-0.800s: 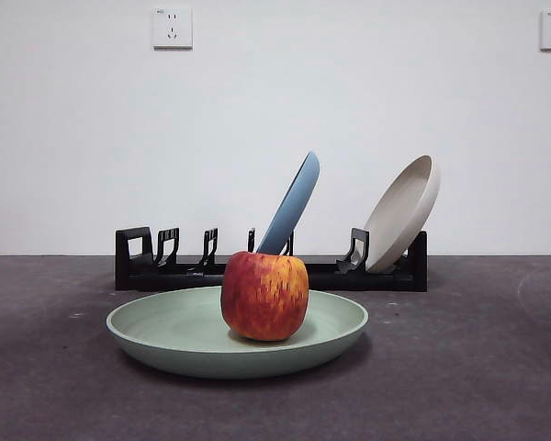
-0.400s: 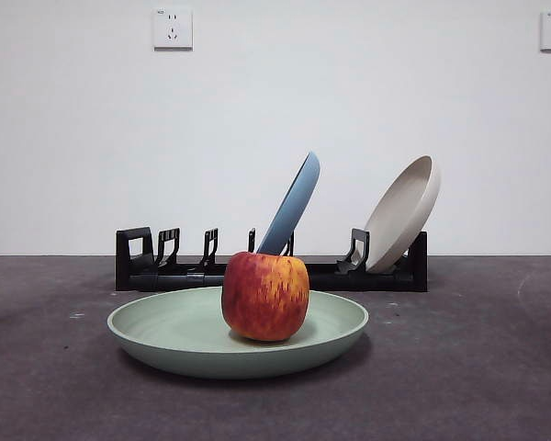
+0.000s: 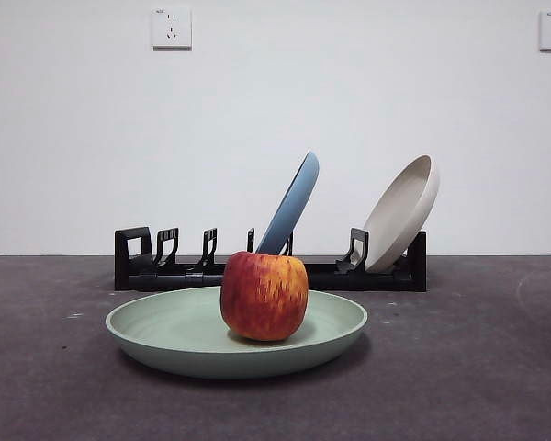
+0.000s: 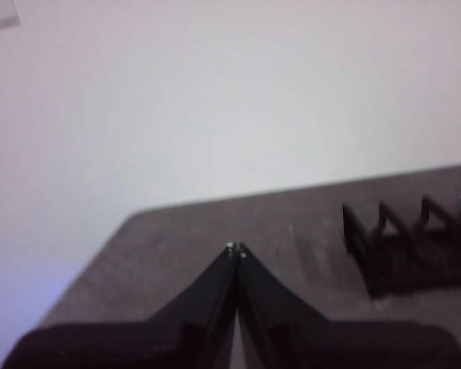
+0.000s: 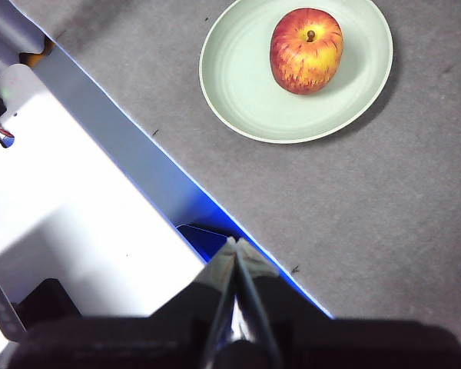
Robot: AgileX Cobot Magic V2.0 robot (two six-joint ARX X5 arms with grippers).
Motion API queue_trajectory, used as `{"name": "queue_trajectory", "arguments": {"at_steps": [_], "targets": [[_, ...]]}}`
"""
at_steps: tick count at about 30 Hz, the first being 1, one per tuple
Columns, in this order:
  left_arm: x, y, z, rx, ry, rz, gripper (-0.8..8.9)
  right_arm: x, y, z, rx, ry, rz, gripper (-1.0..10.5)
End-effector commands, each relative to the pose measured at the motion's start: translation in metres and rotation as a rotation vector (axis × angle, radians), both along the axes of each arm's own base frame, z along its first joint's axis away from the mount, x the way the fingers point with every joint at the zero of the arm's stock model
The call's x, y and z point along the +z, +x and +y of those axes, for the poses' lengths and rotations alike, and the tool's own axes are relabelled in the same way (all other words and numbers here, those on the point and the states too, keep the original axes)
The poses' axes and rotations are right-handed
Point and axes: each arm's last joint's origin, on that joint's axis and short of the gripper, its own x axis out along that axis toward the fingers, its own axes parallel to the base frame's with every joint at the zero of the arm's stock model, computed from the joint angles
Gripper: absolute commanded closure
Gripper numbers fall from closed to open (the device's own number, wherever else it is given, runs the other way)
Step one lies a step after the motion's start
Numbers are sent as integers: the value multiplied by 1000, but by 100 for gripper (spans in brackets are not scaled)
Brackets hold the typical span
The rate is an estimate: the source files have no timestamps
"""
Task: Take the green plate from the plate rack,put the plate on the table,take the apple from the table,put the apple in the plate
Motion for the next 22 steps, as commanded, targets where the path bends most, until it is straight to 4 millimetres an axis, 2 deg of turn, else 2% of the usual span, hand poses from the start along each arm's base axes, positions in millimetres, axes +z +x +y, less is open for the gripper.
{"name": "queue_trajectory", "arguments": {"at_steps": [1, 9, 22], "targets": [[-21, 1, 0, 1, -40, 13, 816, 1, 0, 0, -6, 6, 0, 945], [-56, 3, 0, 1, -76, 47, 816, 1, 0, 0, -6, 6, 0, 945], [-78, 2, 0, 1, -113, 229, 816, 1, 0, 0, -6, 6, 1, 945]]}}
